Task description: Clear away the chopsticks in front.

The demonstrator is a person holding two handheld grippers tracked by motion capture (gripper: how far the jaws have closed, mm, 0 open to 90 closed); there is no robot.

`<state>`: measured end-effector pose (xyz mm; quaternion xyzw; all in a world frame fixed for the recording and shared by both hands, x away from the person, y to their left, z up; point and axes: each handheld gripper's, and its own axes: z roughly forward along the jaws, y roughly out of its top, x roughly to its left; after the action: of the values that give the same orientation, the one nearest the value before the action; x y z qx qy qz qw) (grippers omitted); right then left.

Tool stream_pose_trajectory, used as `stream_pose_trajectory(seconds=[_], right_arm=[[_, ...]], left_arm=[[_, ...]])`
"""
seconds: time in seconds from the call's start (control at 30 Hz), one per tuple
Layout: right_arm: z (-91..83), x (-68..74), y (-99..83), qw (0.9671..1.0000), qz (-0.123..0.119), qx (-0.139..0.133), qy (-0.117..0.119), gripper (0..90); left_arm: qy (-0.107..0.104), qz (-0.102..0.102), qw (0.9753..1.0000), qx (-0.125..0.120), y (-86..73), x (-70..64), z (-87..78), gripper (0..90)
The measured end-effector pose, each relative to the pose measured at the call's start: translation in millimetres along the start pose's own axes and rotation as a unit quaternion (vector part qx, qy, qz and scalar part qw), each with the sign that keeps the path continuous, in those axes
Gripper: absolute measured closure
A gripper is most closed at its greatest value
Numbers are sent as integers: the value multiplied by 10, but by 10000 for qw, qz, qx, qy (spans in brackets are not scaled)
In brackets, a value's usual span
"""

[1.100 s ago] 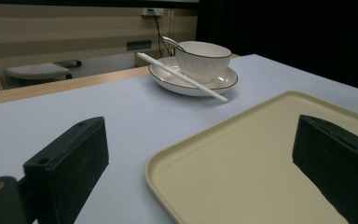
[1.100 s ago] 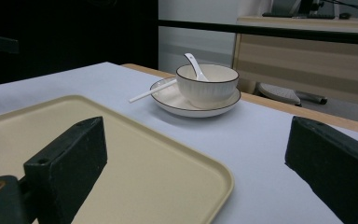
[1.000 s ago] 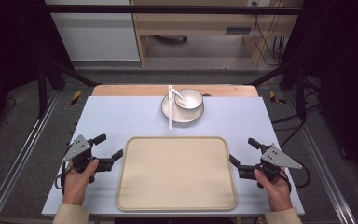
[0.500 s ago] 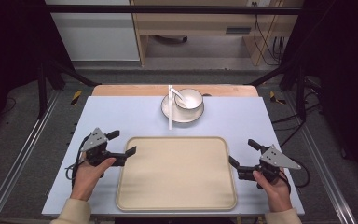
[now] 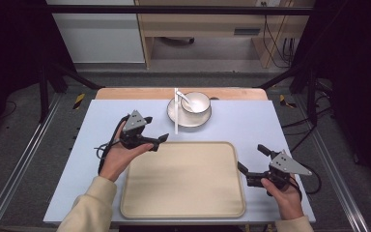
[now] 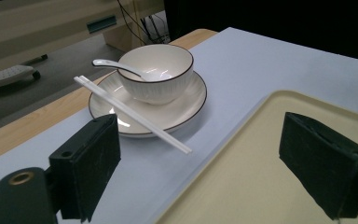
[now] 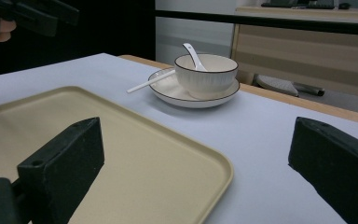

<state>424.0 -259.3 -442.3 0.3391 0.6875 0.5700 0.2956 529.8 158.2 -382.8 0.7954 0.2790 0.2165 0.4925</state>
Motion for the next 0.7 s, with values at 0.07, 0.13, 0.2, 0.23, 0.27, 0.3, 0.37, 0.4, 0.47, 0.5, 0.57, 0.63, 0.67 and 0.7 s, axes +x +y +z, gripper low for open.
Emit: stream_pose_trajectory(seconds=[0.07, 0.13, 0.2, 0.23, 0.27, 0.3, 0.37, 0.4, 0.47, 0.5, 0.57, 0.63, 0.67, 0.7], right_arm=[[-6, -4, 2, 10000, 29, -2, -11, 38], [-8, -11, 2, 10000, 33, -6, -12, 38], [-12, -13, 6, 10000, 45, -28, -15, 38], [-14, -13, 6, 10000, 51, -32, -18, 38], [-16, -13, 6, 10000, 63, -31, -21, 38], [-17, -17, 5, 10000, 66, -30, -25, 38], [-20, -26, 5, 10000, 75, -30, -42, 38], [-22, -27, 6, 9999, 97, -35, -48, 38], [-27, -31, 6, 9999, 104, -27, -54, 39], [-28, -32, 7, 9999, 107, -27, -60, 39], [-26, -37, 6, 9999, 108, -41, -73, 39], [-27, -37, 10, 9999, 132, -51, -81, 39], [-27, -37, 10, 9999, 133, -55, -79, 39], [-26, -38, 10, 9999, 126, -59, -71, 39]], left_arm=[[27, 46, 10000, 38, 66, -8, 83, 140], [124, 122, 9998, 94, 136, -18, 154, 156], [221, 112, 9996, 124, 210, -18, 208, 166], [274, 112, 9995, 93, 246, -17, 226, 170], [305, 101, 9995, 58, 278, -13, 243, 172], [349, 92, 9993, 61, 310, -9, 258, 183], [451, 115, 9989, 46, 371, -2, 283, 191], [466, 114, 9988, 27, 397, 2, 293, 195], [545, 113, 9984, 14, 437, 15, 318, 196], [574, 91, 9983, 37, 449, 27, 335, 197], [614, 23, 9981, 54, 462, 54, 363, 219], [728, 55, 9972, 131, 467, 89, 385, 230], [784, 17, 9968, 135, 470, 106, 398, 241], [854, -8, 9962, 144, 473, 125, 409, 250]])
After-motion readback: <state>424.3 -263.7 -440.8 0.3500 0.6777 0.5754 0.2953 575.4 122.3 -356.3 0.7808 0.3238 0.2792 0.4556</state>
